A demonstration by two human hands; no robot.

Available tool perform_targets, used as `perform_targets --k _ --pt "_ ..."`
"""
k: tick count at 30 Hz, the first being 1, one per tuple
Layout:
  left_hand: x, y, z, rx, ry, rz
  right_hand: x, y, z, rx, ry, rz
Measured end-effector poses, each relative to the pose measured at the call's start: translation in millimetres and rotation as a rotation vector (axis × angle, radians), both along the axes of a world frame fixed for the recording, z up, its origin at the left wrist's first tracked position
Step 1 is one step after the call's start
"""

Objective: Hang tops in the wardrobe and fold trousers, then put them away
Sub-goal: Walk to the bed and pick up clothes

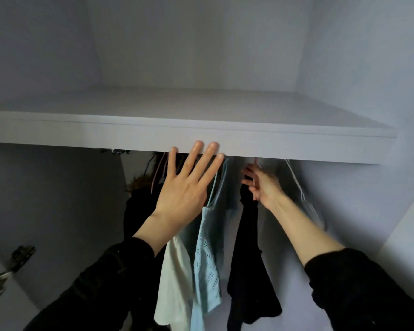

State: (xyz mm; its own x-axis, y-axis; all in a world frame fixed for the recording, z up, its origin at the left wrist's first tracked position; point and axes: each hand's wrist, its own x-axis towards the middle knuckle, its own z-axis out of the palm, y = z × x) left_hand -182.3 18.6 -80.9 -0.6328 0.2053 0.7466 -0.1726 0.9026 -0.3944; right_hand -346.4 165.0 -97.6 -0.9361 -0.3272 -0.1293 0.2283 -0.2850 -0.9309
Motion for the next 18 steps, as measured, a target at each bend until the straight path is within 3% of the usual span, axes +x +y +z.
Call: perform_targets --k 8,14,18 --pt "-0.8 -1.3 -2.5 -0.003 -0.022 0.009 -29.5 -37.7 16.1 0.068 0.055 0.123" --pt "0.7 -1.8 0.6 0.005 -0.033 0.012 -52.6 -49.9 3.2 0.085 0.006 0.062" --pt "1.1 -1.4 0.9 0.009 -0.032 0.011 -55.4 -58.6 -16.6 0.299 0.013 0.036"
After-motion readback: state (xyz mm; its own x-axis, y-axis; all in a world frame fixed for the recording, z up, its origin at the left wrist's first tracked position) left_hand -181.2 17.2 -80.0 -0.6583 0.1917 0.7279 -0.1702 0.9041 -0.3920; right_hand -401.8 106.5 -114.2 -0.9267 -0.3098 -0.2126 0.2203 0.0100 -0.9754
